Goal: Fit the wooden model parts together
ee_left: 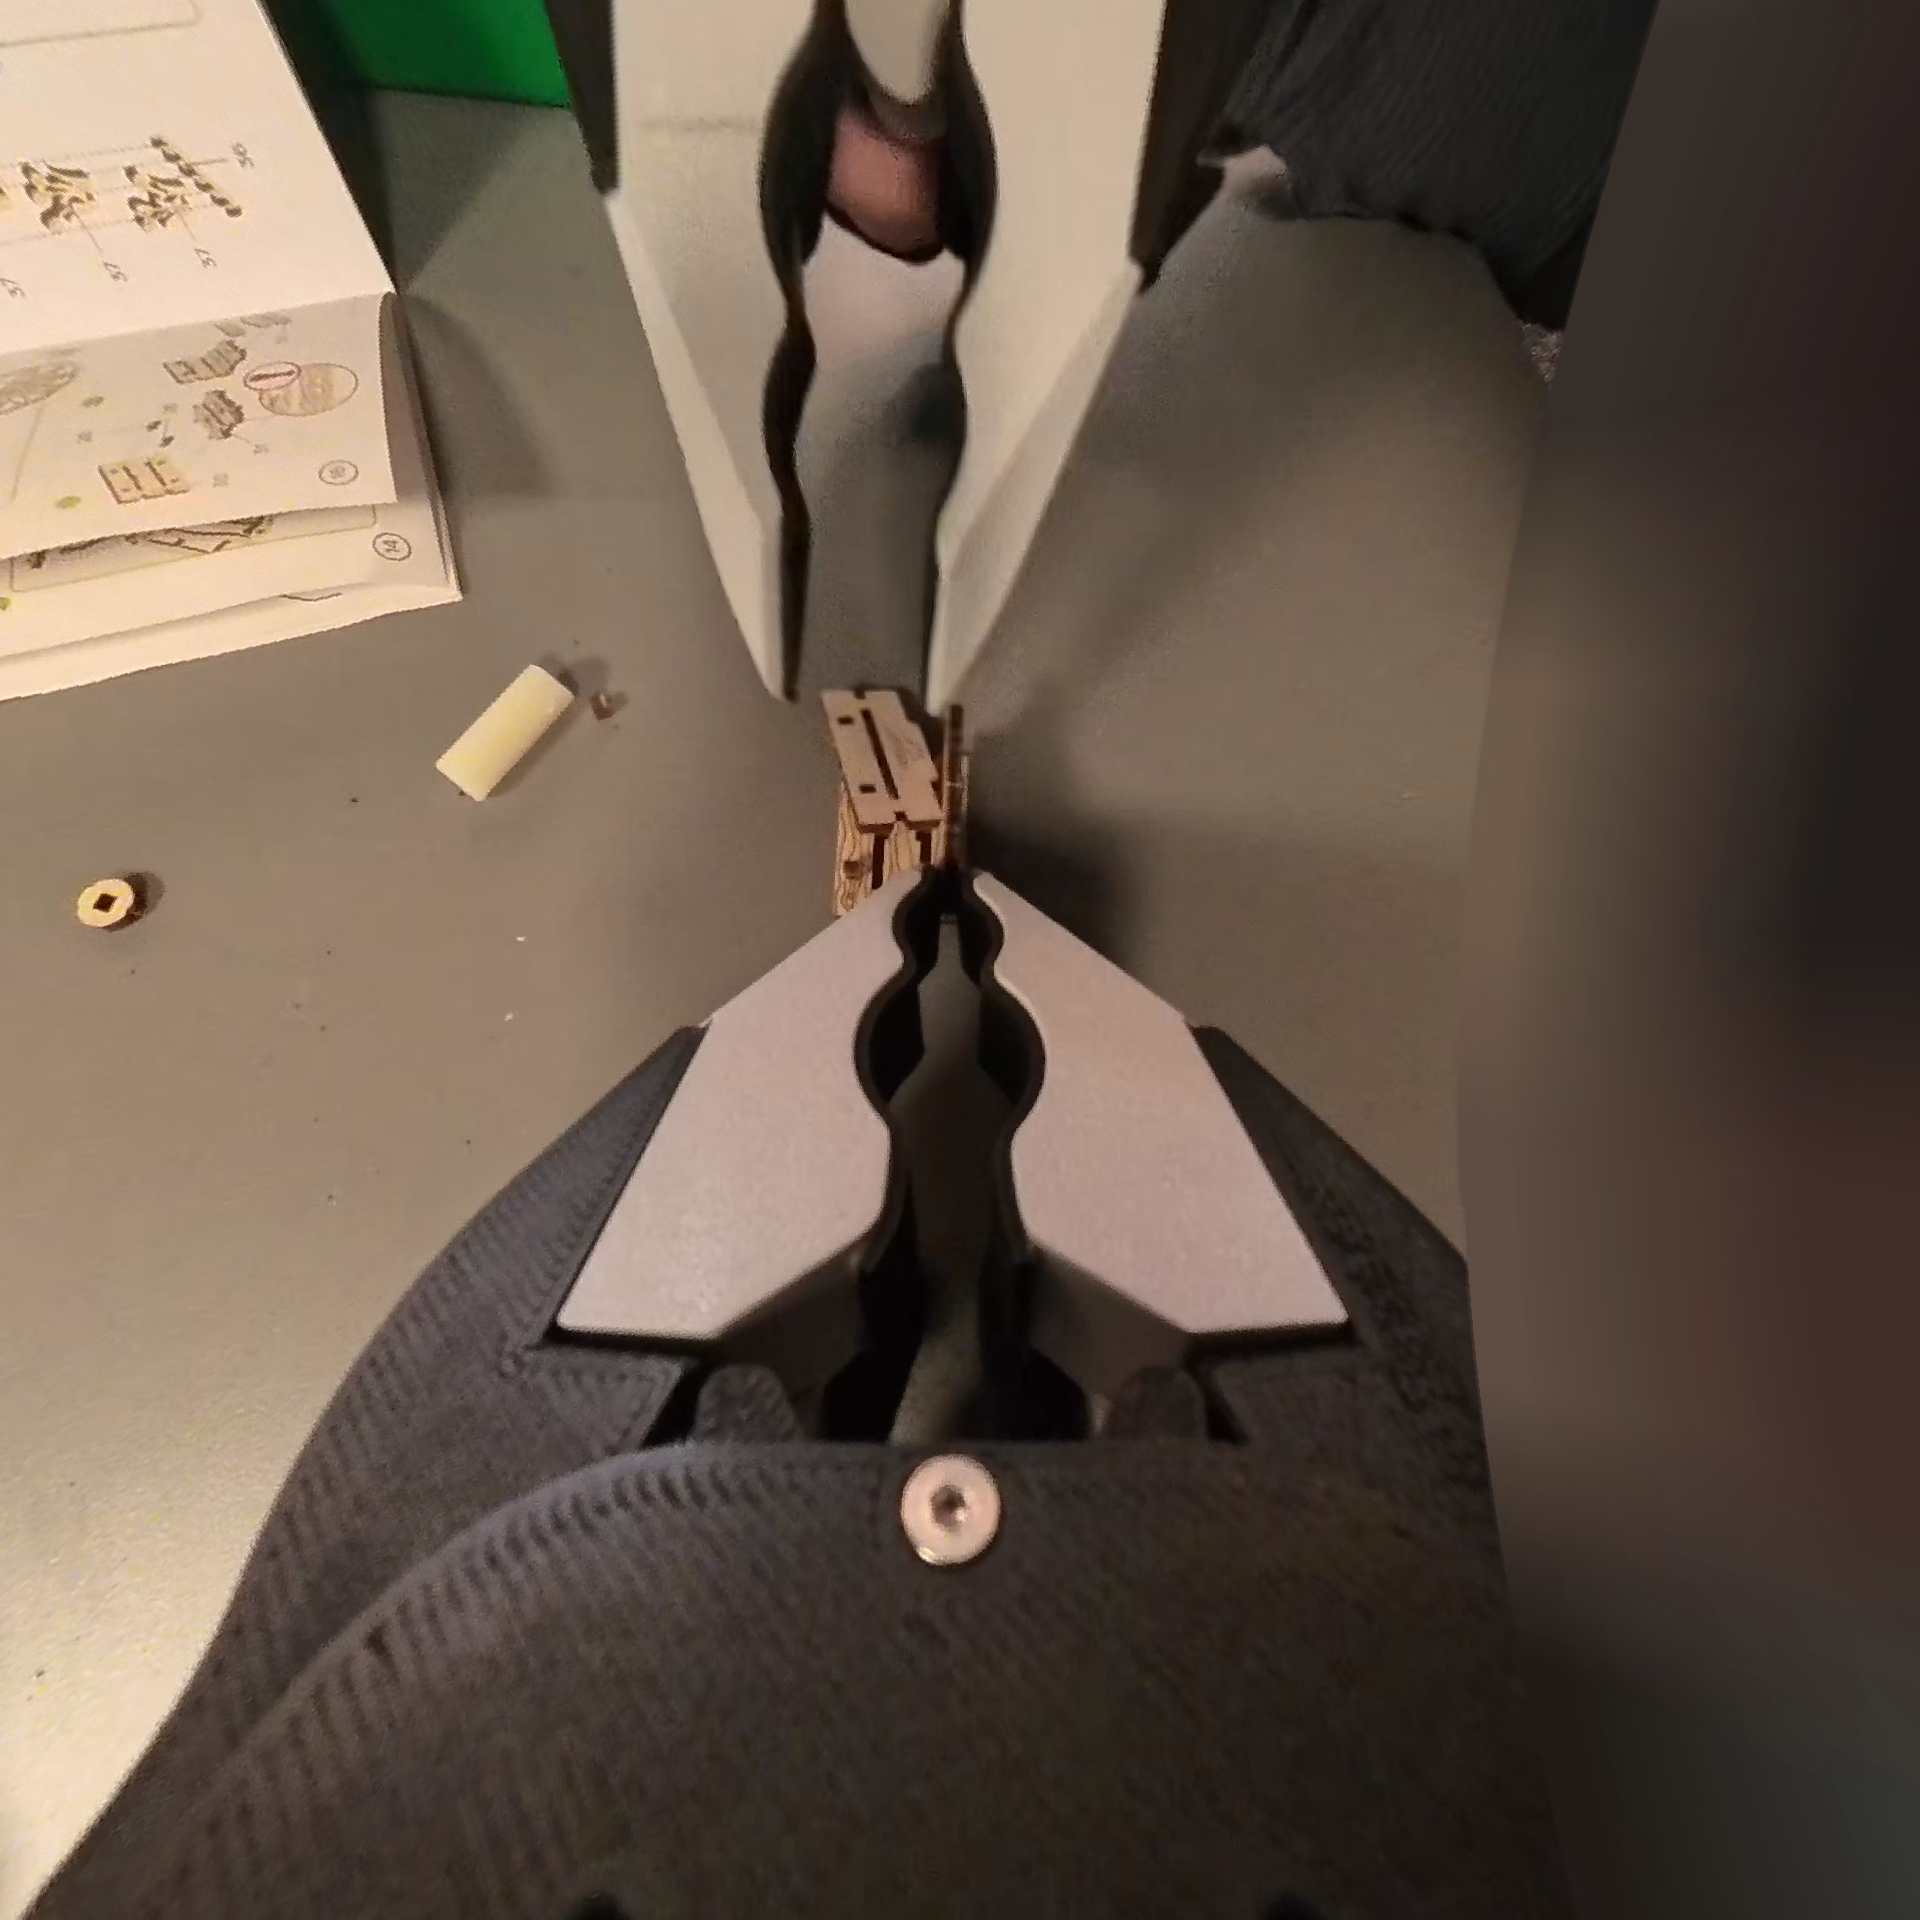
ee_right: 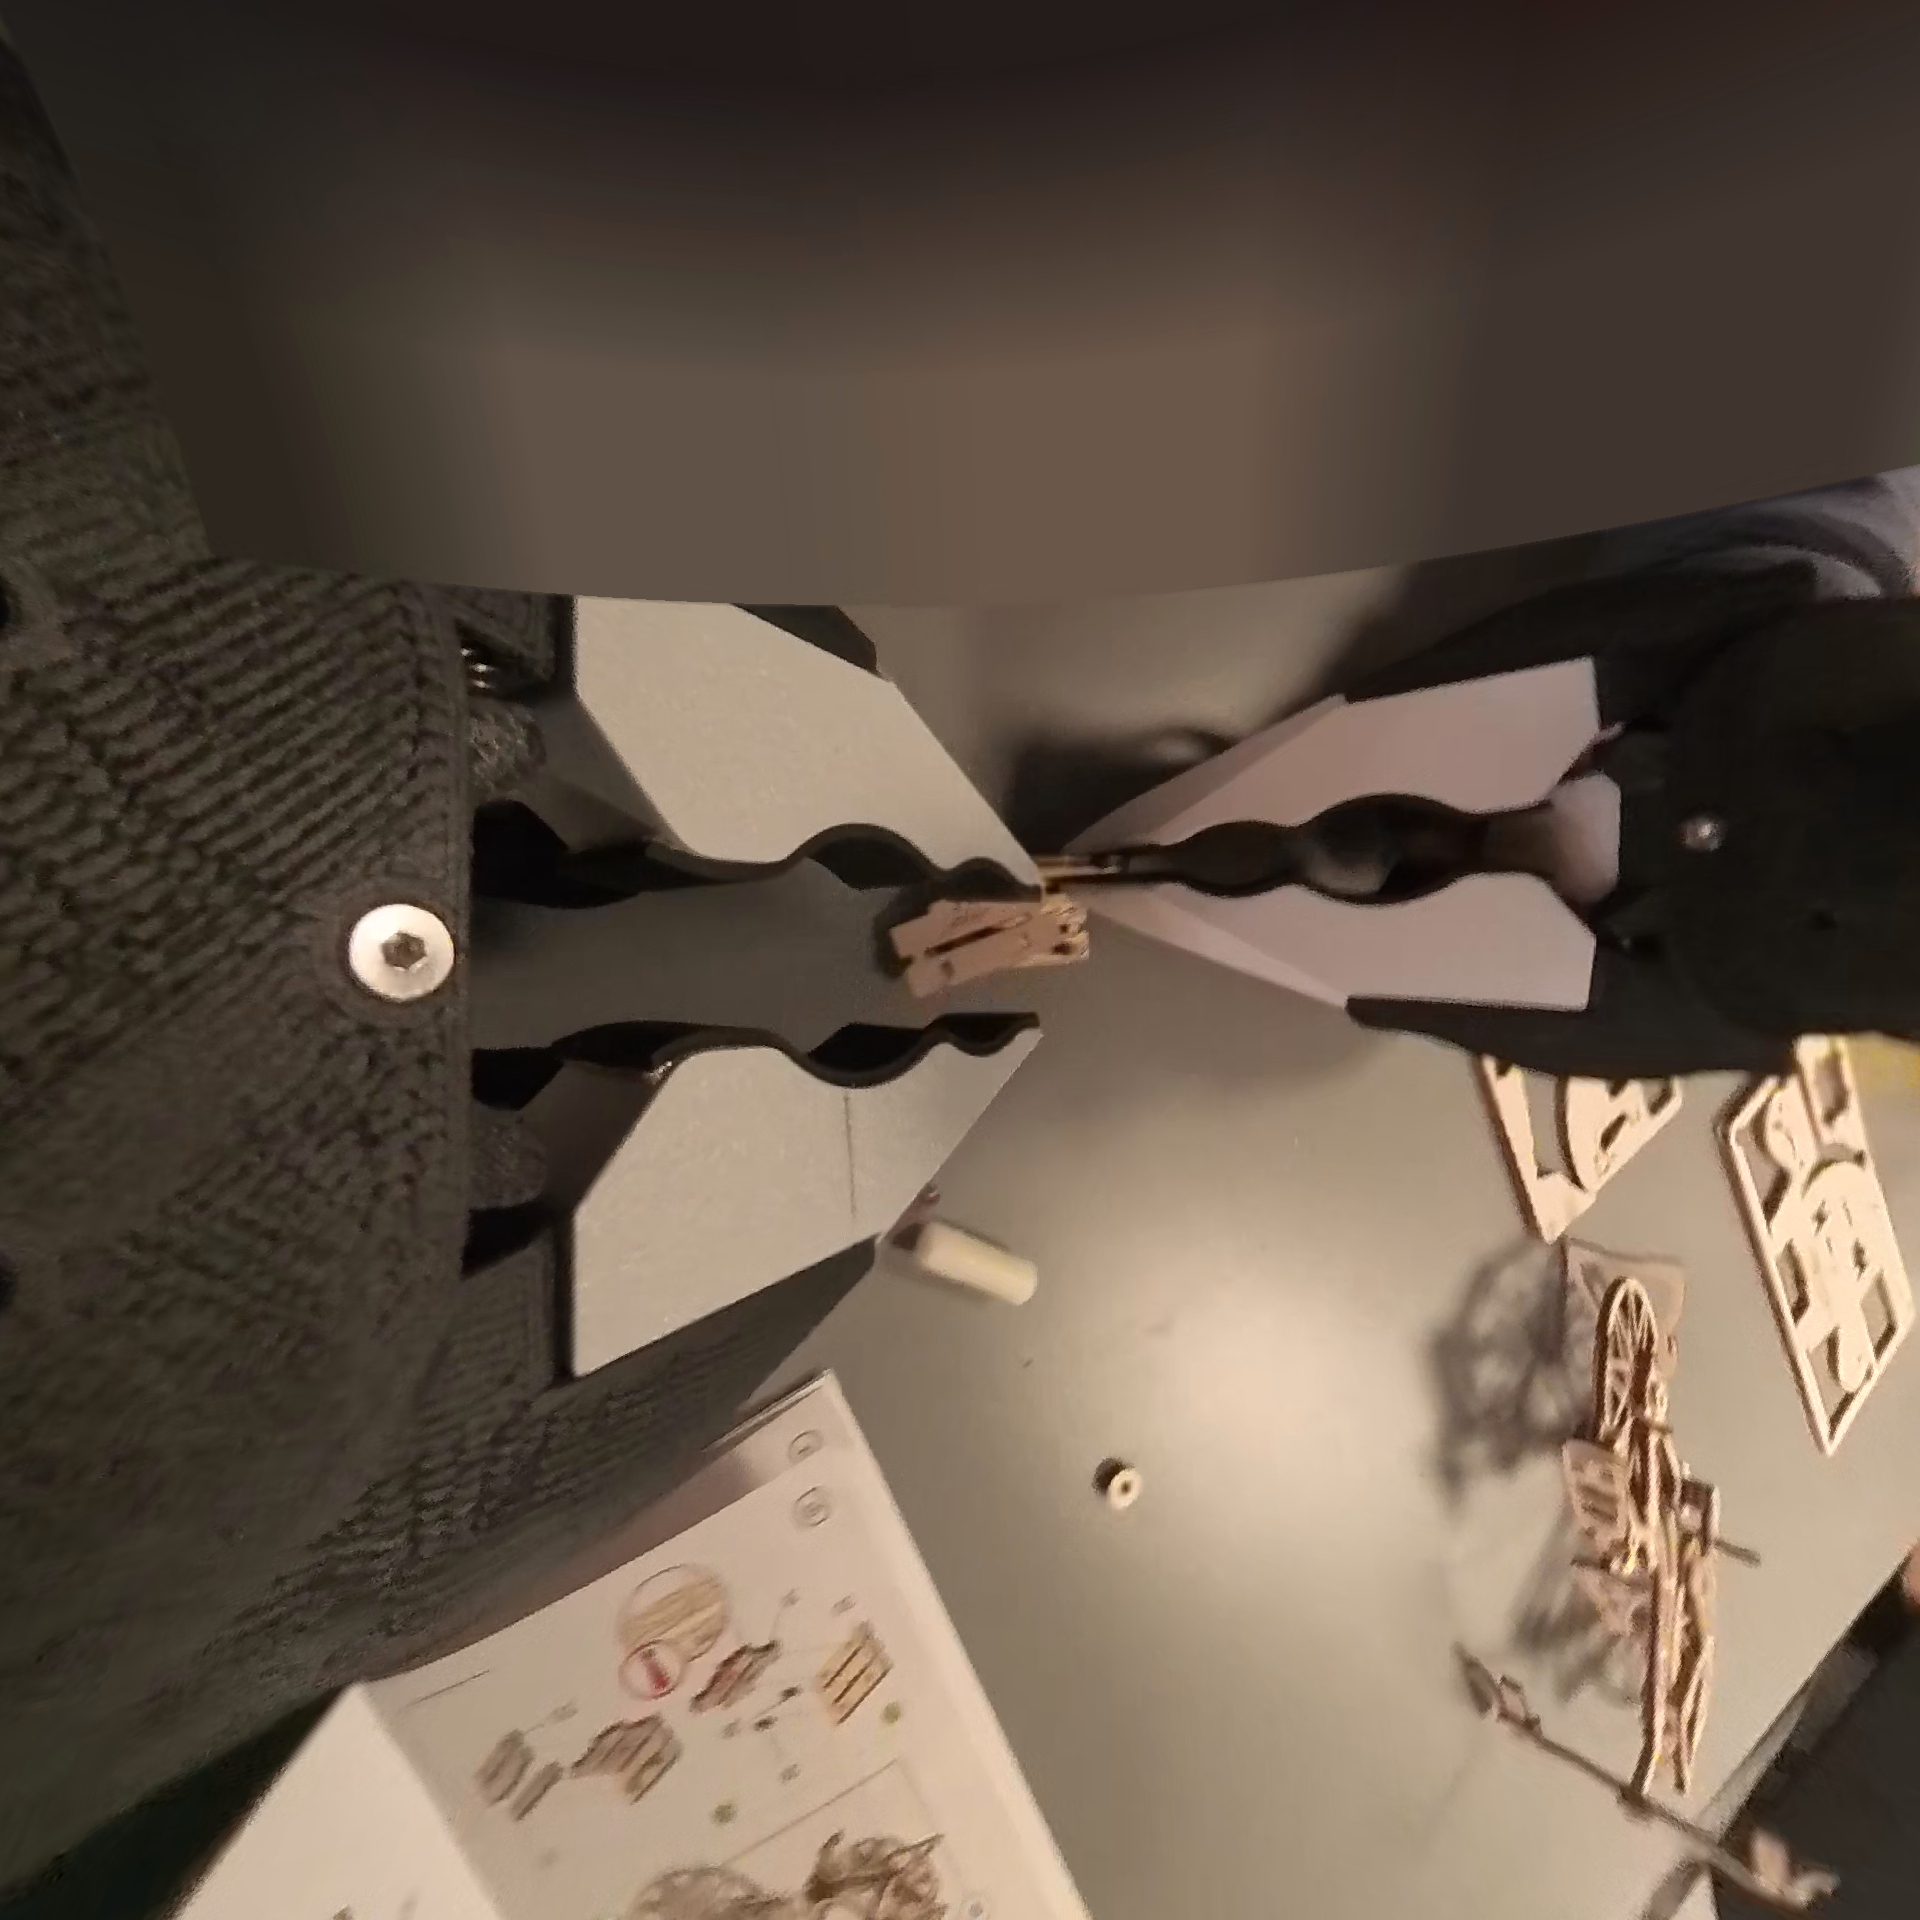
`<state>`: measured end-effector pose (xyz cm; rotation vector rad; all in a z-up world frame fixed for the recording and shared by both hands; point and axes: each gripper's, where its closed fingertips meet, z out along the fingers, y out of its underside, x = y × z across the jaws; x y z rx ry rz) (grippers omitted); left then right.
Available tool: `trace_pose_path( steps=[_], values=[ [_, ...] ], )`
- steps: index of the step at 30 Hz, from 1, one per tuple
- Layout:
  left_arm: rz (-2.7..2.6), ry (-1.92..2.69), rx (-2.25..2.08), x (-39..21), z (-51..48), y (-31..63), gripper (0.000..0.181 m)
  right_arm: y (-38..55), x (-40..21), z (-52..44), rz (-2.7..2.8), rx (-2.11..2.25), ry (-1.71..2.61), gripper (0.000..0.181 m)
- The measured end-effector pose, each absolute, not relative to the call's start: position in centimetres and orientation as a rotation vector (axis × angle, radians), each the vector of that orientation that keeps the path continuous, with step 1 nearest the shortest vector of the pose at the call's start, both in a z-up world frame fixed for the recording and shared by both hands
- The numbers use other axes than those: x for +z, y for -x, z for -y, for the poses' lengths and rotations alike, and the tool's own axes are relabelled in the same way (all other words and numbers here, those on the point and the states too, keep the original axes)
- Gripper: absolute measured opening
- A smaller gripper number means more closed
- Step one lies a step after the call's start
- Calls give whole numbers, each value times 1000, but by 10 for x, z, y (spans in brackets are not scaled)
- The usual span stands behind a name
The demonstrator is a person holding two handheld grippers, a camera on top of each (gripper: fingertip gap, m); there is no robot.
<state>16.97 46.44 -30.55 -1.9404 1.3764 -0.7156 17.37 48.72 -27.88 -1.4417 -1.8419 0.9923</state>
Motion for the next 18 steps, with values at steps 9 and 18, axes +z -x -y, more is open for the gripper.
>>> trace_pose_path(
  steps=[9, 18],
  values=[
    [-1386, 1934, -719, -305, -463, -170, 2, -189, -299, -493, 1877, 988, 1566, 27],
    [-1392, 1932, -727, -306, -462, -171, 2, -187, -302, -488, 1909, 1127, 1627, 6]
  ],
)
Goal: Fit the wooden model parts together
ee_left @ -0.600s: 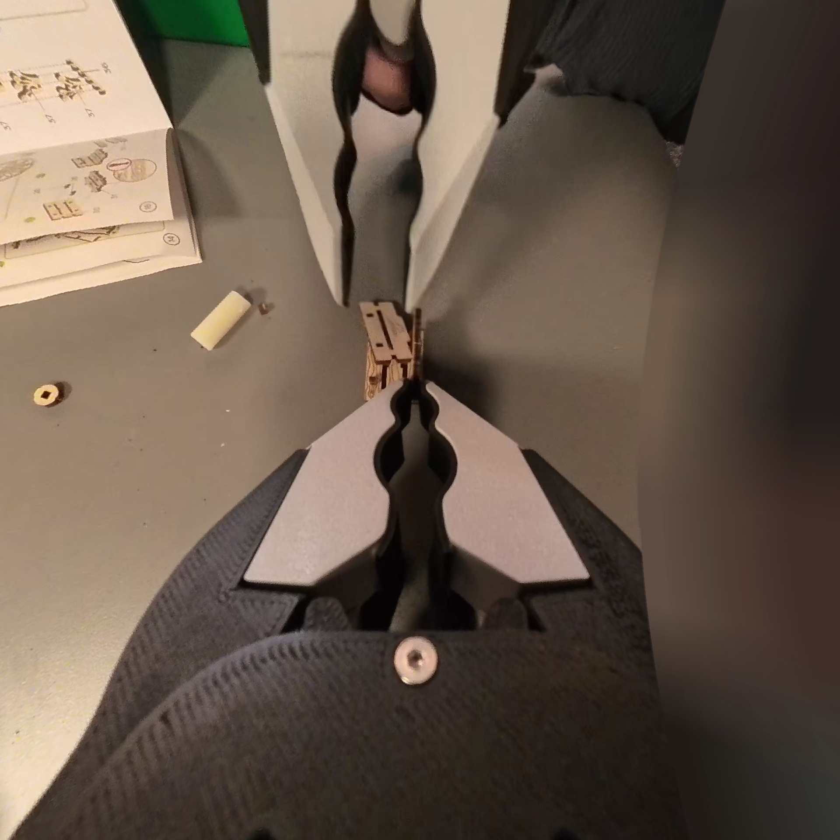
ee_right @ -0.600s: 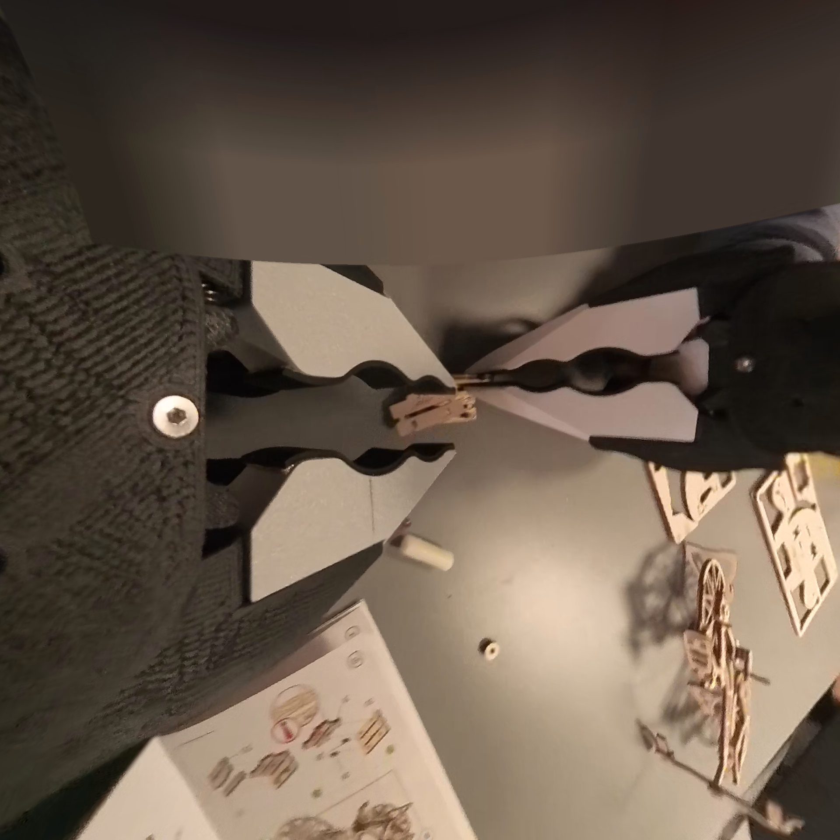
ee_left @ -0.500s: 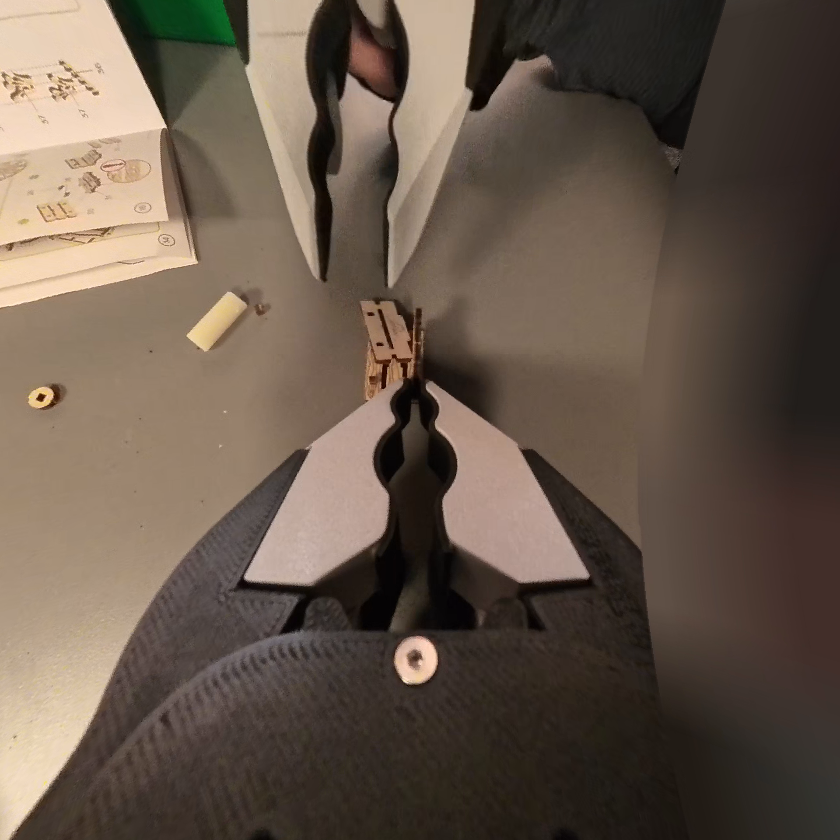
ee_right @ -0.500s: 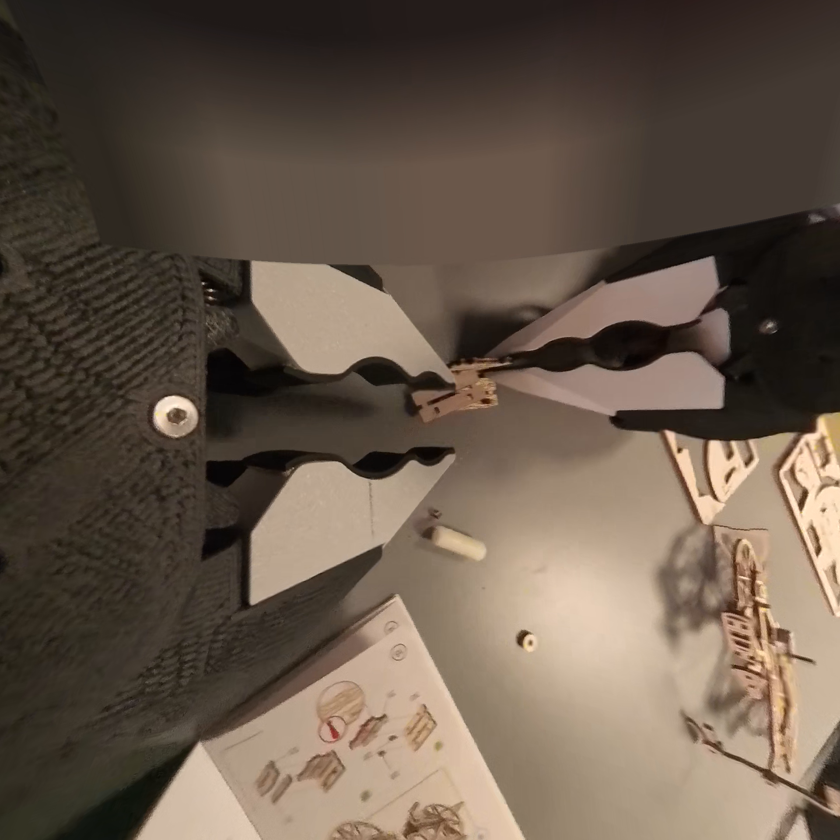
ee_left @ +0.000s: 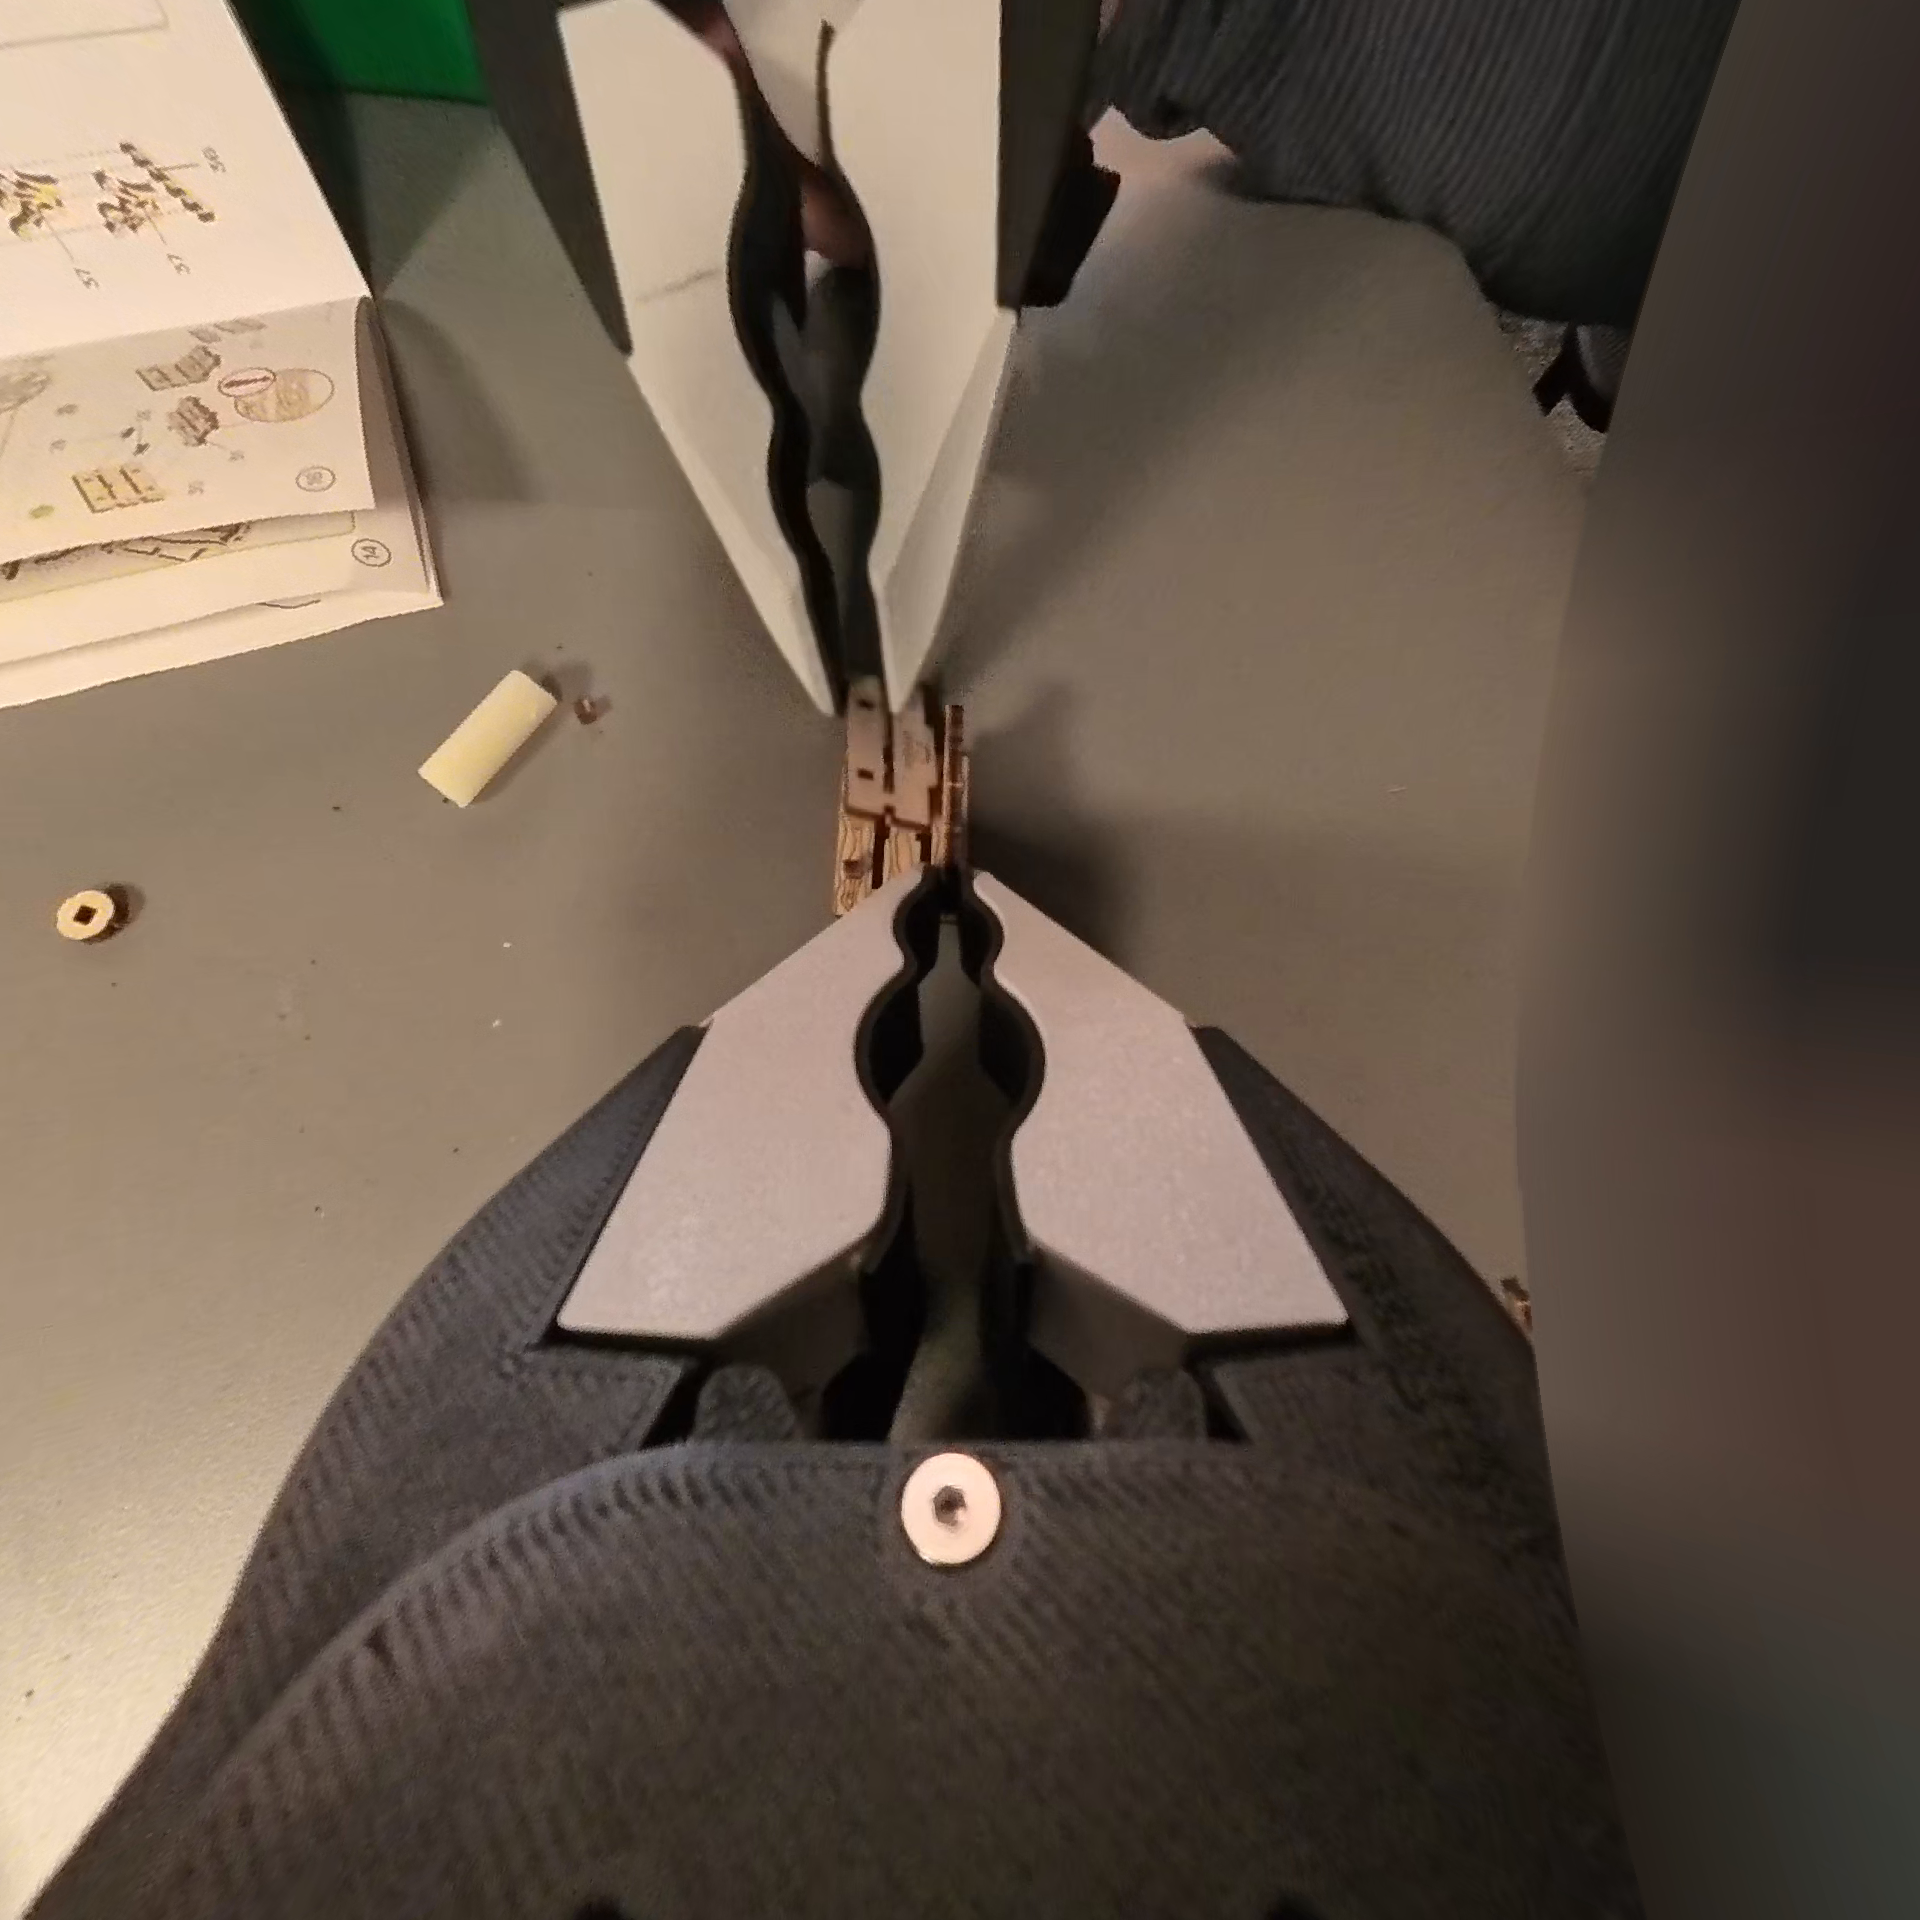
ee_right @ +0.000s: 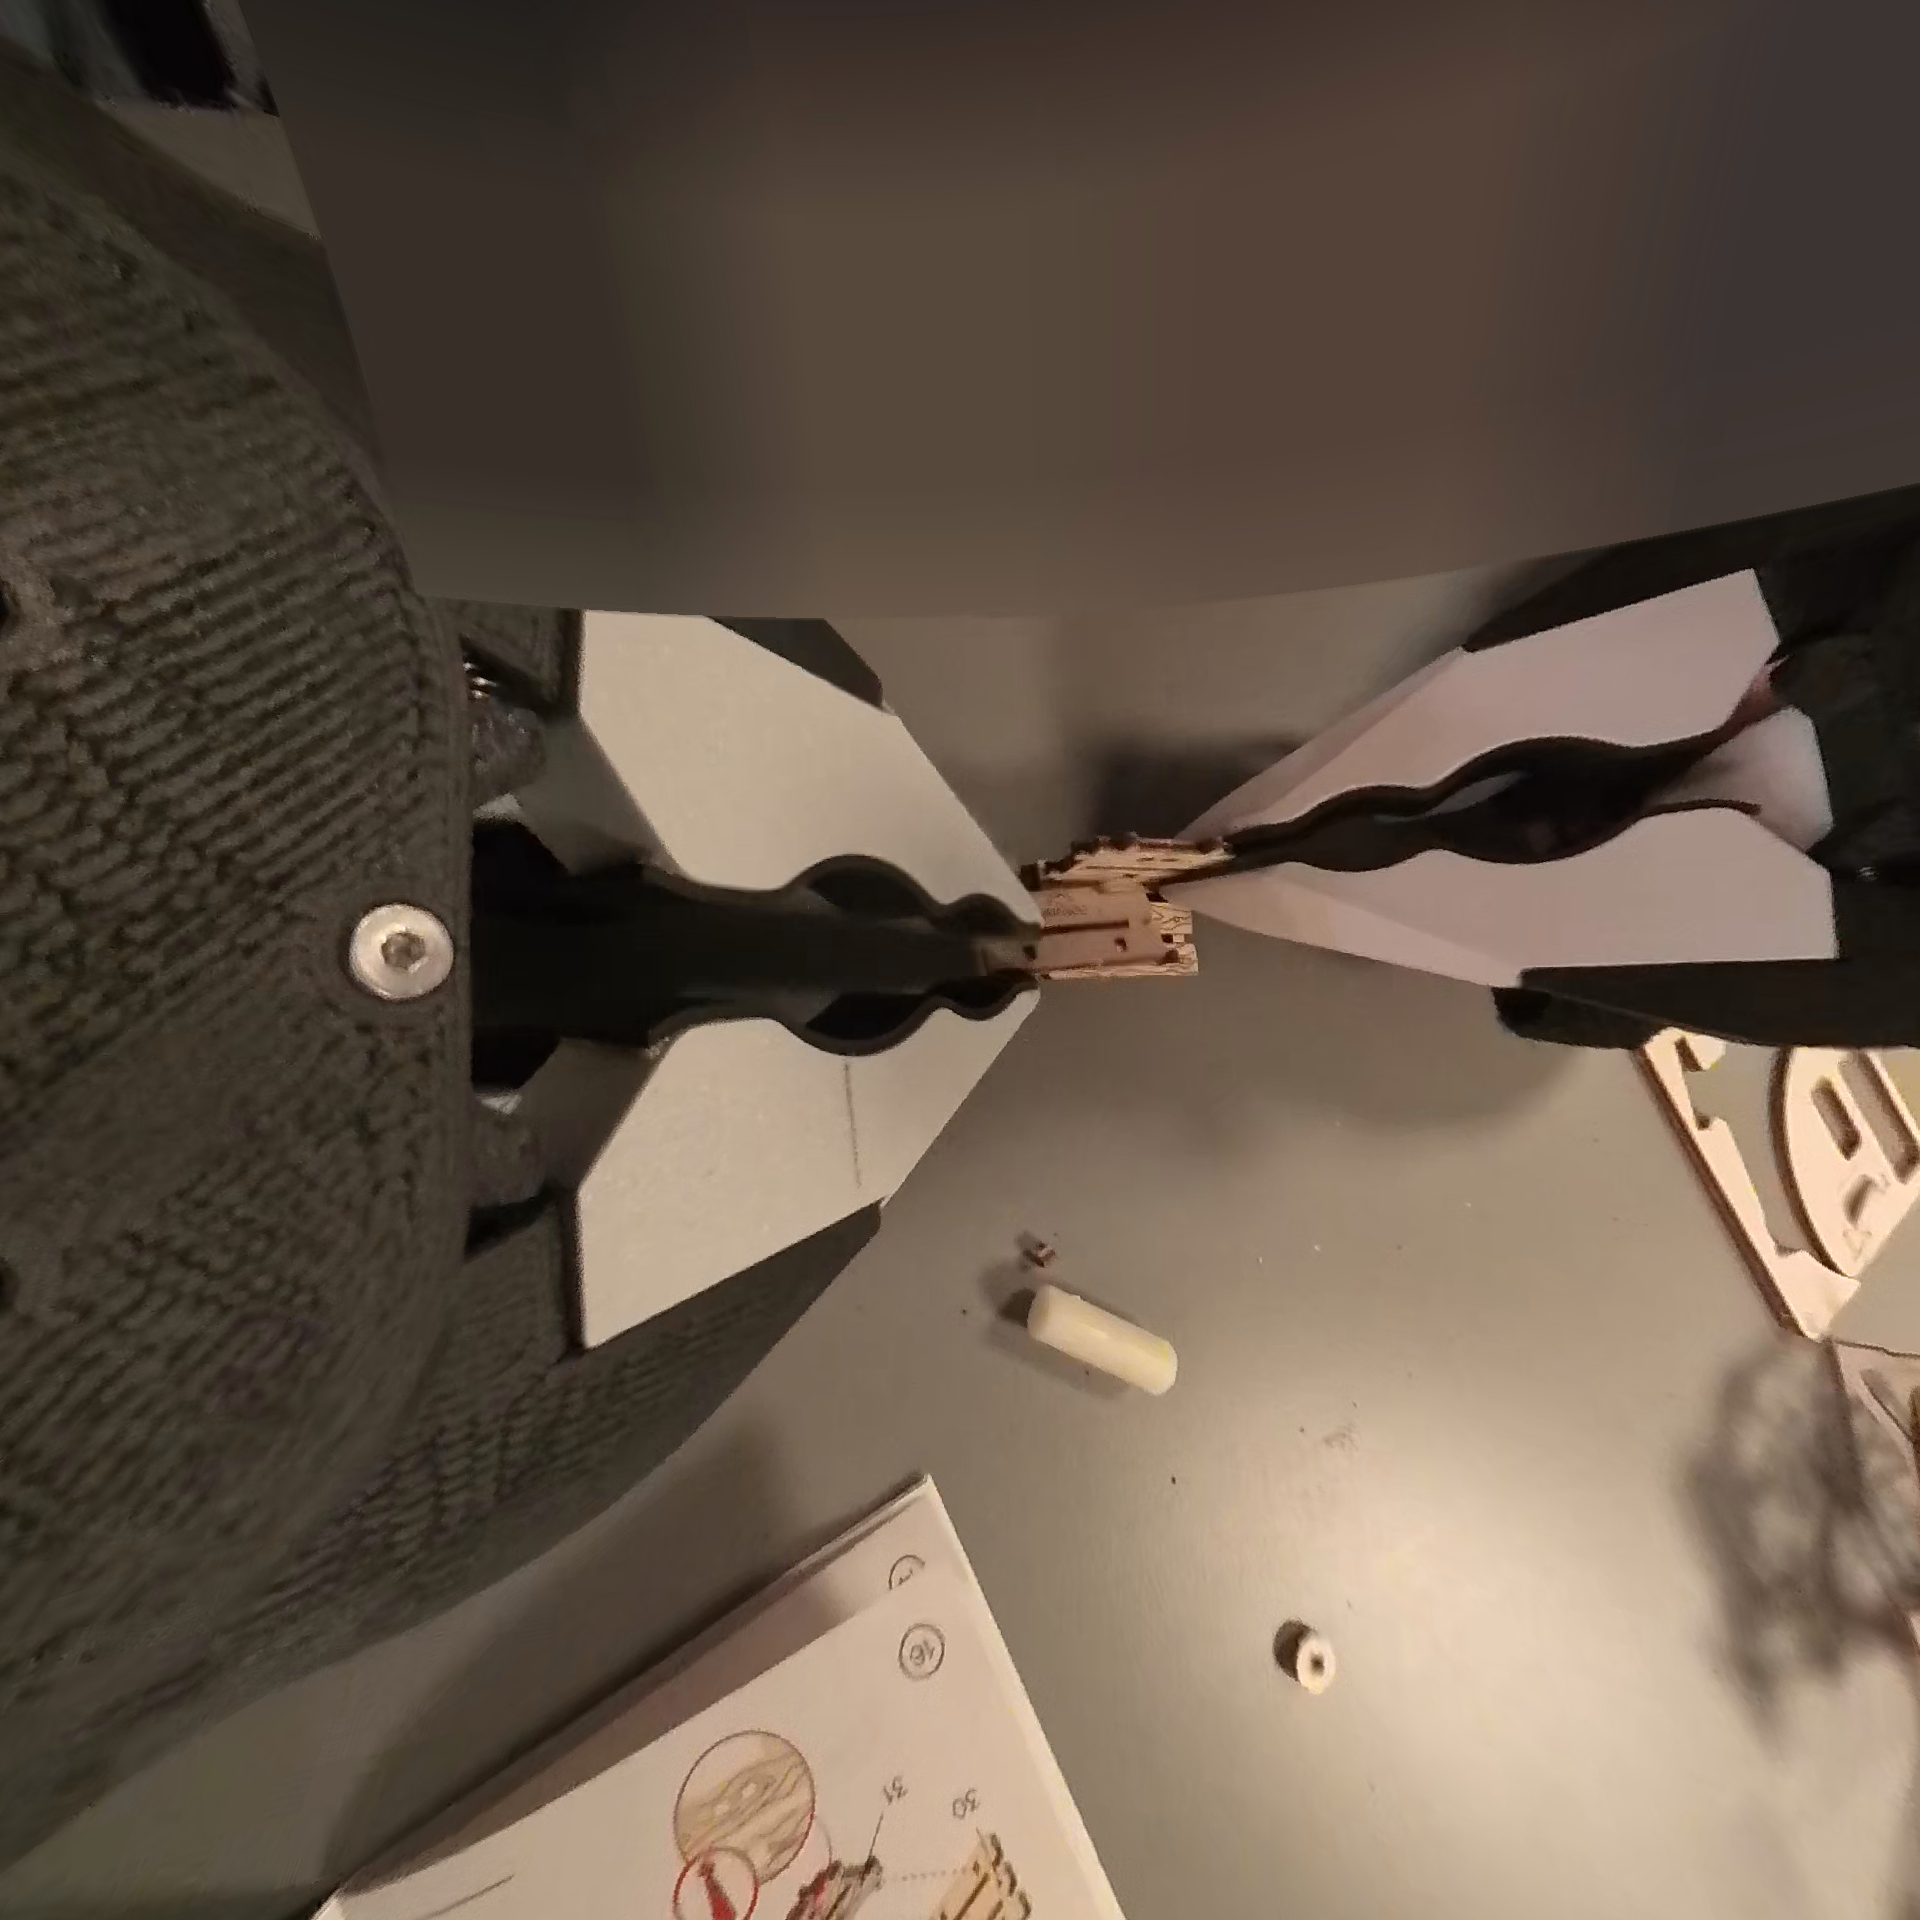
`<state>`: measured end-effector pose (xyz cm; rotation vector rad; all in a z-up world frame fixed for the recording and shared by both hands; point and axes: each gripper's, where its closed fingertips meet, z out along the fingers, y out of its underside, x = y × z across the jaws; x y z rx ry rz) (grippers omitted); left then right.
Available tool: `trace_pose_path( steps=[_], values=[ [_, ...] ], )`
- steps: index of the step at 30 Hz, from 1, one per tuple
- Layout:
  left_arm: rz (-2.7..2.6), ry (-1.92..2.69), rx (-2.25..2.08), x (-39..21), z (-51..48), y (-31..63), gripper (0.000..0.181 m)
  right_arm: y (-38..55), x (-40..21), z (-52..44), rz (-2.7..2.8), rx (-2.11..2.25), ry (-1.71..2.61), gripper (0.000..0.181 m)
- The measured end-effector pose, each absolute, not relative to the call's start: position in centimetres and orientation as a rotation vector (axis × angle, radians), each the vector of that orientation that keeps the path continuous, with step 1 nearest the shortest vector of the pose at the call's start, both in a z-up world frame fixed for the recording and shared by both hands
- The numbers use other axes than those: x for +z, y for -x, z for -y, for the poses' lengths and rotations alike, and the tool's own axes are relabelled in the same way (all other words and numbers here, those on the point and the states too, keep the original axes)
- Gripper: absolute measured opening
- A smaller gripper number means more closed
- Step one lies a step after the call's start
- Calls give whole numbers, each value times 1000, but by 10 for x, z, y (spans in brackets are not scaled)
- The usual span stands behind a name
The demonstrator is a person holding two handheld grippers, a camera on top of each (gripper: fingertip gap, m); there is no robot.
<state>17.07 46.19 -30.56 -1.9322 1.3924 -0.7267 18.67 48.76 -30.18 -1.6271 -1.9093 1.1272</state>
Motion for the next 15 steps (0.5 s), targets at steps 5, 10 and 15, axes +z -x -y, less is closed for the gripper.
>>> trace_pose_path(
  steps=[5, 10, 15],
  values=[
    [-1391, 1933, -729, -306, -462, -171, 2, -190, -287, -506, 1797, 872, 1499, 1],
    [-1392, 1930, -722, -306, -462, -171, 2, -208, -280, -507, 1816, 283, 1212, 0],
    [-1389, 1936, -734, -306, -462, -171, 2, -229, -306, -489, 1977, 12, 1187, 4]
  ],
)
